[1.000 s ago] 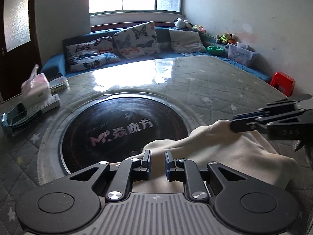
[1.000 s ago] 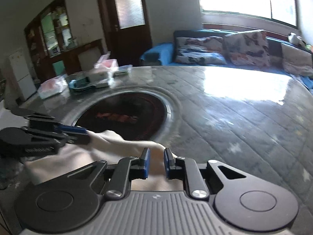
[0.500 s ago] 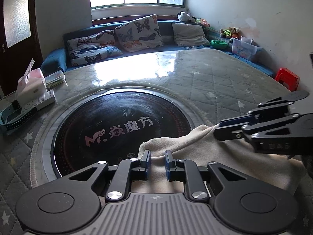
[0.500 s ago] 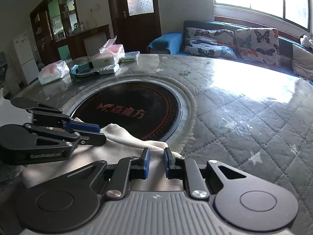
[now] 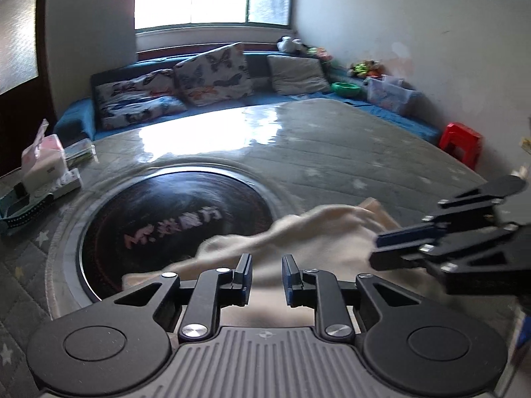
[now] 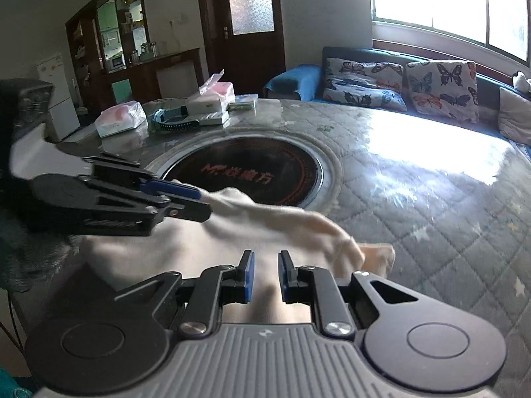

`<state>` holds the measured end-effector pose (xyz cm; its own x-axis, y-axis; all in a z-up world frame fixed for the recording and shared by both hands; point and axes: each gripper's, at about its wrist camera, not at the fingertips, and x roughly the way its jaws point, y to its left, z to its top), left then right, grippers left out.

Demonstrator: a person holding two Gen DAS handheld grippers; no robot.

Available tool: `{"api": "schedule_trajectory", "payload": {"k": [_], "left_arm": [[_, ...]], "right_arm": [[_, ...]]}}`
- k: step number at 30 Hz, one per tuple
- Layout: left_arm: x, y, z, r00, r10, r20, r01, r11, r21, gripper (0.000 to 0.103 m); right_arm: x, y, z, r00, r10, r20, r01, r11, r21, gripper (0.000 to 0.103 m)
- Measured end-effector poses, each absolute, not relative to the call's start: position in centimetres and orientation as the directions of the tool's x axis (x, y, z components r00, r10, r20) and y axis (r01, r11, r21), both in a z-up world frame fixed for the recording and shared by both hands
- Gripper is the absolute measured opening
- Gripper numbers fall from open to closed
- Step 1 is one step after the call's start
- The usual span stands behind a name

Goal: Fold clothes
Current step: 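Fold the shirt side over the body with both grippers toward the collar, then lower the folded side onto the shirt and open both grippers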

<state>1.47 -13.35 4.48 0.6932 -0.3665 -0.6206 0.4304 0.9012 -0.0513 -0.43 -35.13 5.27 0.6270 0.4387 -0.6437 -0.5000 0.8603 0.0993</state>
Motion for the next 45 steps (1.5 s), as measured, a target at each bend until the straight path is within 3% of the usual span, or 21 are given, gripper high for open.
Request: {"api": "schedule_trajectory", "payload": {"k": [22, 32, 45], "left_arm": [[-3.7, -12.9, 3.2, 0.7, -0.375, -0.608, 0.439, 0.897, -0.047, 0.021], [-4.6, -14.7, 3.2, 0.674, -0.438, -0.594, 0.513, 0.857, -0.05, 0.021], [-4.8, -14.8, 2.6, 0.681, -0.427, -0.595, 0.507, 0.861, -0.039, 0.026]], "right_arm": [[-3.9, -36.9, 3.4, 0.659, 0.391, -0.643, -0.446, 0.891, 0.084, 0.014], [-6.0, -35.4, 4.8, 0.652, 0.442, -0.616, -0.513, 0.855, 0.071, 0.014], [-6.2, -34.3, 4.5, 0.642, 0.448, -0.622, -0.535, 0.843, 0.054, 0.015]]}}
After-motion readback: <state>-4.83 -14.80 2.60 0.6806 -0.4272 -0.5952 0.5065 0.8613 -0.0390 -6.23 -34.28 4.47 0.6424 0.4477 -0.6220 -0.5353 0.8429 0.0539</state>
